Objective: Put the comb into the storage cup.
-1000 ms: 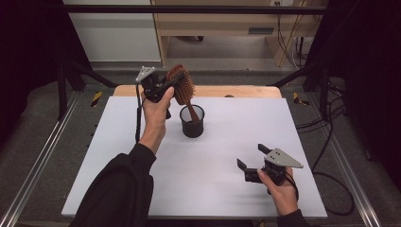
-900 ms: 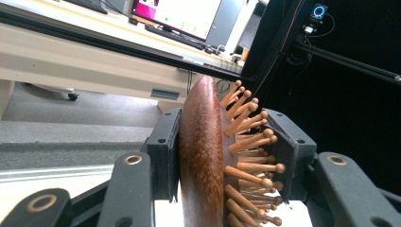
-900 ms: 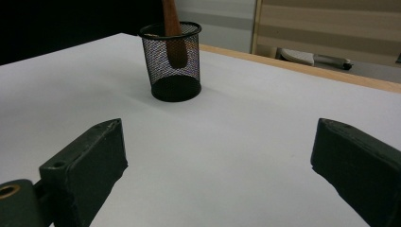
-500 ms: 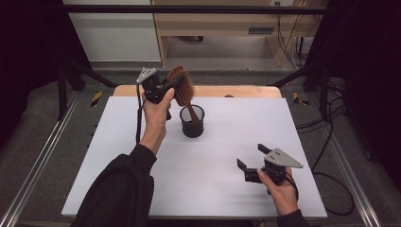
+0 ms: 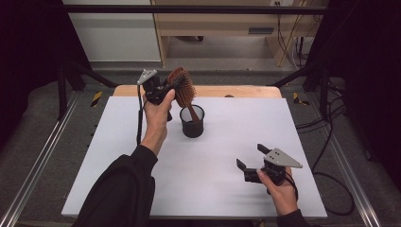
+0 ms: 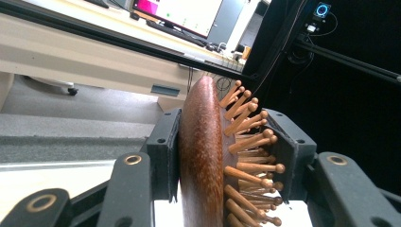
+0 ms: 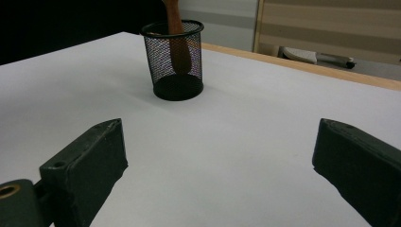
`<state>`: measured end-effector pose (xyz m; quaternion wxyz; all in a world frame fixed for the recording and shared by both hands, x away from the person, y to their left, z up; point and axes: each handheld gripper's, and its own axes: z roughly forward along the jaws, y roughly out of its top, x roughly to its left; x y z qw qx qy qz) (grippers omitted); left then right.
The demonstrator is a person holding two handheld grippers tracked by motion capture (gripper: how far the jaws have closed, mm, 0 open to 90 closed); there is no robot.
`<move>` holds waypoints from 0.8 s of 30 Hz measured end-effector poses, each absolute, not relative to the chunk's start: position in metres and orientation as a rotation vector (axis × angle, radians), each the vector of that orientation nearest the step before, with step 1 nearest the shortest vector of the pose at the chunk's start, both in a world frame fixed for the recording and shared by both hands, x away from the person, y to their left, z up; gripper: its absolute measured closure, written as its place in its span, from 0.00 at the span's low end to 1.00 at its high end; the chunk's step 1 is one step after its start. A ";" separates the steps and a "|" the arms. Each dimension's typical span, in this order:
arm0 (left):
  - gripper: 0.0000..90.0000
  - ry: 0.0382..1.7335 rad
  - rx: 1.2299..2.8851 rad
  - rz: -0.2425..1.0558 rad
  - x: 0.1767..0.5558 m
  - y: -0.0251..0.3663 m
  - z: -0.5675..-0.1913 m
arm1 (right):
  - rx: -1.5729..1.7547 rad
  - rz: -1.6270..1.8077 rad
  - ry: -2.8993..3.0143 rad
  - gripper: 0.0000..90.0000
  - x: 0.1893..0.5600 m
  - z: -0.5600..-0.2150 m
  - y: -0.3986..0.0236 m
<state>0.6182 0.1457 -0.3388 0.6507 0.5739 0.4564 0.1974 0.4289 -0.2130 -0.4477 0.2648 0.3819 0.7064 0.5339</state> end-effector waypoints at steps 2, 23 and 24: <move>0.57 1.040 1.302 0.445 0.618 0.146 -0.340 | 1.034 1.443 1.907 0.05 0.429 -0.448 -0.213; 0.57 1.047 1.288 0.424 0.616 0.147 -0.344 | 1.025 1.440 1.919 0.05 0.430 -0.449 -0.213; 0.57 1.047 1.289 0.423 0.616 0.147 -0.345 | 1.028 1.440 1.919 0.05 0.429 -0.449 -0.212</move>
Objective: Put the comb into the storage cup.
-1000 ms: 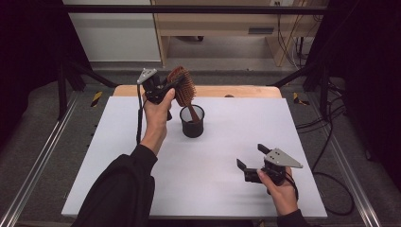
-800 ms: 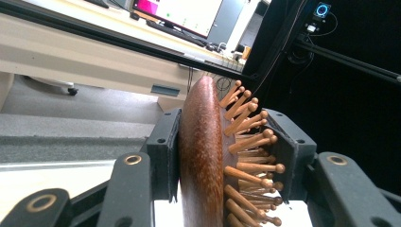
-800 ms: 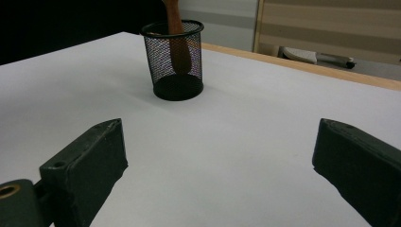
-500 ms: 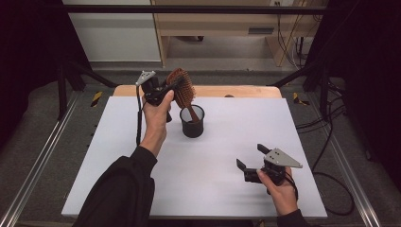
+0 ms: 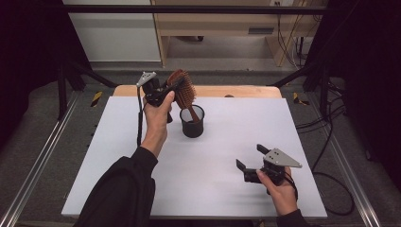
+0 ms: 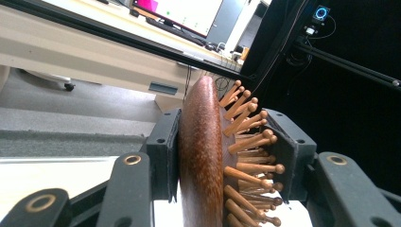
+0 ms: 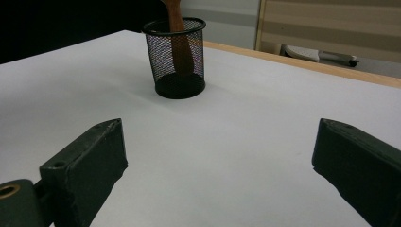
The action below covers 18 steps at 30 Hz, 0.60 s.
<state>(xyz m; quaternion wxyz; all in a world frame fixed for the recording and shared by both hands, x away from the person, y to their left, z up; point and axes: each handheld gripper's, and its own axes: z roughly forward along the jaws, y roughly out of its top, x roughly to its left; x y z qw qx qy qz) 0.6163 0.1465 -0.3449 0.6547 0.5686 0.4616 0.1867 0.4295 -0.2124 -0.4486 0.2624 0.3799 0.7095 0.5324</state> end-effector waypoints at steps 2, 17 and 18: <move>0.57 1.048 1.292 0.422 0.616 0.146 -0.346 | 1.027 1.441 1.921 0.05 0.429 -0.449 -0.212; 0.57 1.060 1.300 0.415 0.616 0.145 -0.356 | 1.030 1.439 1.927 0.04 0.430 -0.449 -0.212; 0.57 1.060 1.298 0.414 0.616 0.145 -0.356 | 1.030 1.439 1.927 0.04 0.430 -0.449 -0.212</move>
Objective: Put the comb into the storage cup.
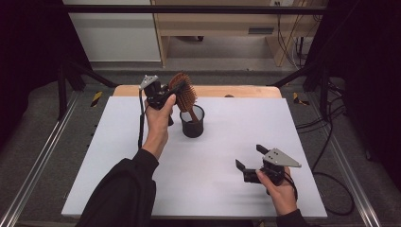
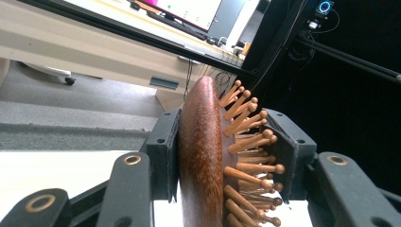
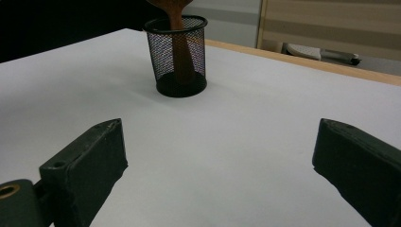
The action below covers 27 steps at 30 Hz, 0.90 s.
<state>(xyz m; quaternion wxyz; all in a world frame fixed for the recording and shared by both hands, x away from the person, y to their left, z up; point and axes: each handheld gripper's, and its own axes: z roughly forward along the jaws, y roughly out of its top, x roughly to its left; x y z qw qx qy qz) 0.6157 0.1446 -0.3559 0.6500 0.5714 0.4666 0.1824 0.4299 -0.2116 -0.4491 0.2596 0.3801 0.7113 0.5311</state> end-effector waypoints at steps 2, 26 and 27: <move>0.57 1.060 1.302 0.416 0.616 0.144 -0.356 | 1.032 1.440 1.928 0.04 0.430 -0.449 -0.212; 0.57 1.065 1.309 0.410 0.618 0.143 -0.362 | 1.024 1.445 1.938 0.04 0.430 -0.449 -0.211; 0.57 1.065 1.308 0.409 0.618 0.143 -0.362 | 1.024 1.445 1.939 0.04 0.430 -0.449 -0.211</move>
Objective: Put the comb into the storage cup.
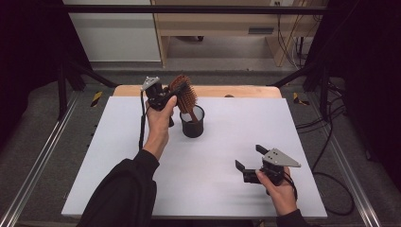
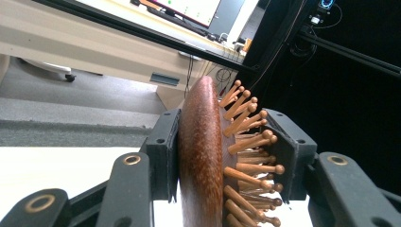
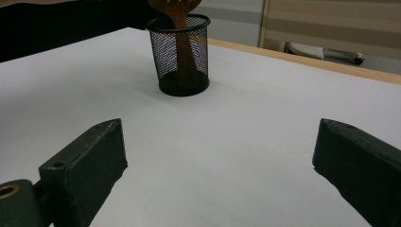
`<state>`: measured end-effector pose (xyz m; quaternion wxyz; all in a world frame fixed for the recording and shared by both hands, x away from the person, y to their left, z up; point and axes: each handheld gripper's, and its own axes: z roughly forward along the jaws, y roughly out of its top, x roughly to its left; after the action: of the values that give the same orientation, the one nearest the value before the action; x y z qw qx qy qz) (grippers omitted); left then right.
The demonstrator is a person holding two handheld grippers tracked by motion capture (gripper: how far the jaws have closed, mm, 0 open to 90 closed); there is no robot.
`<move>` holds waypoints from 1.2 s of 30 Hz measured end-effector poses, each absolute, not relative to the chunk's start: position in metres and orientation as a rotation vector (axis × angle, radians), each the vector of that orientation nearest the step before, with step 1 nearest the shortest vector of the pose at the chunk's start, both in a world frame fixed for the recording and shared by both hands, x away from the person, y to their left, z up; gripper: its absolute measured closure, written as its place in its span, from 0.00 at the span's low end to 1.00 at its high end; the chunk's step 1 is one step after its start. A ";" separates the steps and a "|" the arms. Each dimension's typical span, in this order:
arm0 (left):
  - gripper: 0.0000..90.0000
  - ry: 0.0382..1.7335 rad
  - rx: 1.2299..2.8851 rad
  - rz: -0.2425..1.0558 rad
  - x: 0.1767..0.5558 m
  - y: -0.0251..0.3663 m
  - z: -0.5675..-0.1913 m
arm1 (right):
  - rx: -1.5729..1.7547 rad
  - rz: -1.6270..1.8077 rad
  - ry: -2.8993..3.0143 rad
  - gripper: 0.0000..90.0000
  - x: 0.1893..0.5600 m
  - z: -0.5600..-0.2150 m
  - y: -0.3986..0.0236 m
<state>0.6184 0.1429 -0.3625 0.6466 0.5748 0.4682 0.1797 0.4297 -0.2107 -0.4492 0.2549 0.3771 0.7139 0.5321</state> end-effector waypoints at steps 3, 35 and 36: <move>0.56 1.071 1.311 0.407 0.619 0.144 -0.363 | 1.024 1.445 1.939 0.04 0.430 -0.449 -0.211; 0.49 1.089 1.363 0.437 0.629 0.161 -0.369 | 1.017 1.435 1.947 0.04 0.430 -0.450 -0.209; 0.49 1.088 1.366 0.437 0.629 0.161 -0.369 | 1.017 1.435 1.947 0.04 0.430 -0.450 -0.209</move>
<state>0.6289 0.1612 -0.3692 0.6217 0.5944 0.4734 0.1901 0.4300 -0.2092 -0.4499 0.2560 0.3745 0.7173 0.5288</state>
